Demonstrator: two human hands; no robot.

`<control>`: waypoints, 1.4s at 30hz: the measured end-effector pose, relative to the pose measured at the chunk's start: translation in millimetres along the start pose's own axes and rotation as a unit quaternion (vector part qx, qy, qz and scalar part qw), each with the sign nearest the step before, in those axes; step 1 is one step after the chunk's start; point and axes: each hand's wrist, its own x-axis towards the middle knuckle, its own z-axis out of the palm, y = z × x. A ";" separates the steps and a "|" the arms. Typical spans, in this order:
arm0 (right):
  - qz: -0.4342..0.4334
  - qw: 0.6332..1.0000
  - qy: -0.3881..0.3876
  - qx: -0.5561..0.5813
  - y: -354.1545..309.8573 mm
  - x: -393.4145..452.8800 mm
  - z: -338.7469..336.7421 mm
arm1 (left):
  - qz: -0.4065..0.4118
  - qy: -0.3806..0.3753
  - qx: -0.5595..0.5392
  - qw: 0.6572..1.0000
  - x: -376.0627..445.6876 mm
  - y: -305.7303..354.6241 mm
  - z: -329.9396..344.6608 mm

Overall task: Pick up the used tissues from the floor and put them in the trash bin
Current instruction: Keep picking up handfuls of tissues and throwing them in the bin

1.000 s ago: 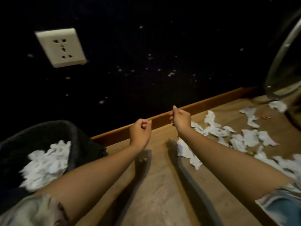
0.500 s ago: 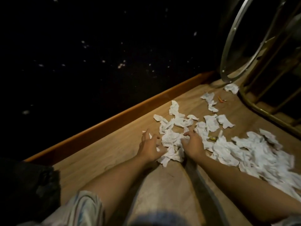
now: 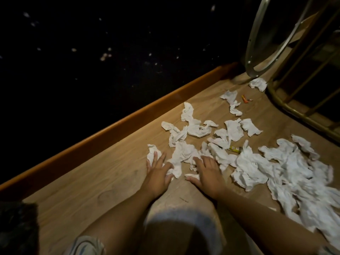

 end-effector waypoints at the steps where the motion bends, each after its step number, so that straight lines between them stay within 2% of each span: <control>1: -0.017 1.000 0.018 0.001 2.2 -3.1 1.8 | -0.006 0.022 -0.013 1.000 -3.6 -3.5 -0.3; 3: -0.053 0.998 0.027 0.011 2.0 -8.2 0.1 | -0.032 0.056 -0.051 0.997 -14.9 -9.7 -2.5; 6: -0.079 0.995 -0.023 0.050 -4.2 -17.4 -11.4 | -0.029 0.096 -0.067 0.993 -33.1 -17.3 -8.5; 8: -0.109 0.990 -0.067 0.065 -10.4 -24.5 -17.6 | -0.040 0.092 -0.070 0.992 -39.2 -21.1 -16.2; 12: -0.187 0.974 -0.074 0.105 -28.2 -31.5 -22.0 | -0.122 0.102 -0.113 0.981 -39.2 -25.1 -29.6; 16: -0.103 0.973 -0.041 0.204 -43.0 -19.5 -34.9 | -0.195 0.192 -0.189 0.943 -22.1 -1.9 -46.0; 19: -0.006 0.973 0.020 0.229 -50.7 -1.3 -47.9 | -0.184 0.221 -0.313 0.905 1.4 19.2 -60.2; 21: 0.051 0.960 0.094 0.258 -53.1 14.1 -55.2 | -0.161 0.224 -0.376 0.884 18.4 32.0 -68.5; 23: 0.088 0.947 0.150 0.271 -53.7 30.3 -58.7 | -0.128 0.235 -0.351 0.897 37.7 38.7 -70.1; 24: 0.102 0.944 0.152 0.276 -53.3 38.0 -58.3 | -0.114 0.239 -0.328 0.907 48.7 39.8 -69.3; 27: 0.112 0.951 0.103 0.269 -50.7 53.3 -44.6 | -0.116 0.229 -0.273 0.927 81.9 35.2 -59.4; 31: 0.030 0.983 0.028 0.181 -46.6 47.0 -10.9 | -0.149 0.150 -0.223 0.952 108.6 29.3 -42.3; 34: -0.066 0.991 0.041 0.108 -44.5 33.4 5.4 | -0.116 0.068 -0.158 0.978 119.9 20.4 -29.8; 36: -0.114 0.987 0.058 0.093 -40.5 25.2 12.6 | -0.110 0.043 -0.143 0.983 123.3 13.3 -20.5; 40: -0.175 0.978 0.071 0.084 -25.2 9.7 15.8 | -0.073 0.138 -0.140 0.978 112.3 4.3 -2.9; 42: -0.161 0.981 0.054 0.096 -18.2 3.9 9.4 | -0.066 0.170 -0.153 0.971 96.9 0.8 -1.2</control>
